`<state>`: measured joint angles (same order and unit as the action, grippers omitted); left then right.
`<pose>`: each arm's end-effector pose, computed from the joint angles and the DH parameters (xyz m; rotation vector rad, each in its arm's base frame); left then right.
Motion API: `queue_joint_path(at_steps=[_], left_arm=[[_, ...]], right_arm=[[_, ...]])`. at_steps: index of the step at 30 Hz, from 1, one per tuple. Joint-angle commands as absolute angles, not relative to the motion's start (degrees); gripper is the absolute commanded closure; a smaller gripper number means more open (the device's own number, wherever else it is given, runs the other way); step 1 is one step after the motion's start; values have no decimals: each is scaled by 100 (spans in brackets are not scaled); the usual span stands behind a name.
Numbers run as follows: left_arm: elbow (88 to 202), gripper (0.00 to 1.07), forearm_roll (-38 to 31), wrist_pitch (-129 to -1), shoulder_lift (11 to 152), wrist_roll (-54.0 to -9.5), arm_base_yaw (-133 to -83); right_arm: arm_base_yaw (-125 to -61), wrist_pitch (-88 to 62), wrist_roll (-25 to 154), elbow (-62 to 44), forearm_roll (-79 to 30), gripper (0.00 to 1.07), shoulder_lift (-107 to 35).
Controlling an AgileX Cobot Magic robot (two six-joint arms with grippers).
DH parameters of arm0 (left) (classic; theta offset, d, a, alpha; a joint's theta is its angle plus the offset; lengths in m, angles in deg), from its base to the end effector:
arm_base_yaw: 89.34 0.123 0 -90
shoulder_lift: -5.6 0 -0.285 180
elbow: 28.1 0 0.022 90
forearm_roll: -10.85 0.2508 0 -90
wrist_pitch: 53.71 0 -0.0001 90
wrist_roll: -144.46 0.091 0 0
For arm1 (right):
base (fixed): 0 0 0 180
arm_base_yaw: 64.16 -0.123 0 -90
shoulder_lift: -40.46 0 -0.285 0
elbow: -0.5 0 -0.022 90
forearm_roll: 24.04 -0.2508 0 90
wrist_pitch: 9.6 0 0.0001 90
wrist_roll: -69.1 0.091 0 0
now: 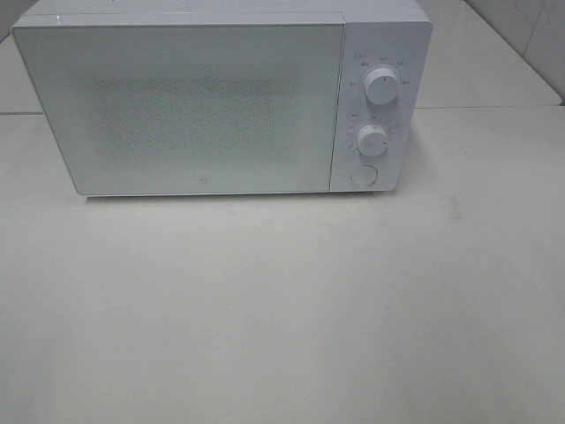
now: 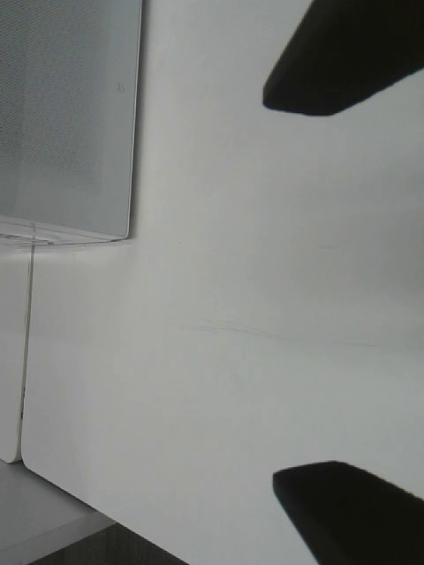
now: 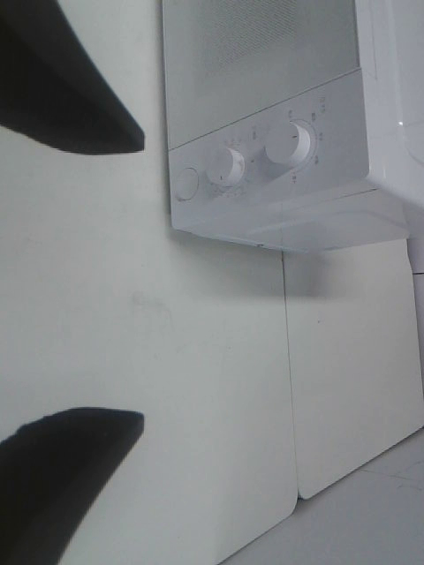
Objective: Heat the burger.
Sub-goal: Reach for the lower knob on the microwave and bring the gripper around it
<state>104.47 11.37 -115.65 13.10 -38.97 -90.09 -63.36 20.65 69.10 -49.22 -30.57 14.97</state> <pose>-0.0088 0.0008 0.2811 -0.0484 2.0393 -0.0349 0.0673 0.0043 0.3069 0.0632 1.8377 0.1120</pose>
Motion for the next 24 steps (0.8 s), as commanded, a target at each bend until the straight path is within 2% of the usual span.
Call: queue_joint_path(at_steps=[1, 16, 22, 24], left_arm=[[10436, 5, 1085, -11490, 1178, -3903, -8986], [10436, 5, 1085, -11490, 1178, -3903, -8986], [10436, 5, 1085, -11490, 1178, -3903, -8986], [10436, 5, 1085, -11490, 1178, -3903, -8986]], right_arm=[[-6324, 1188, 6876, -5094, -3160, 31, 1027], [-6324, -760, 6876, -5197, -3160, 31, -783], [-6324, -2714, 6870, -5581, -3126, 31, -1643], [-6324, -2914, 6870, -5632, -3120, 31, -1746]])
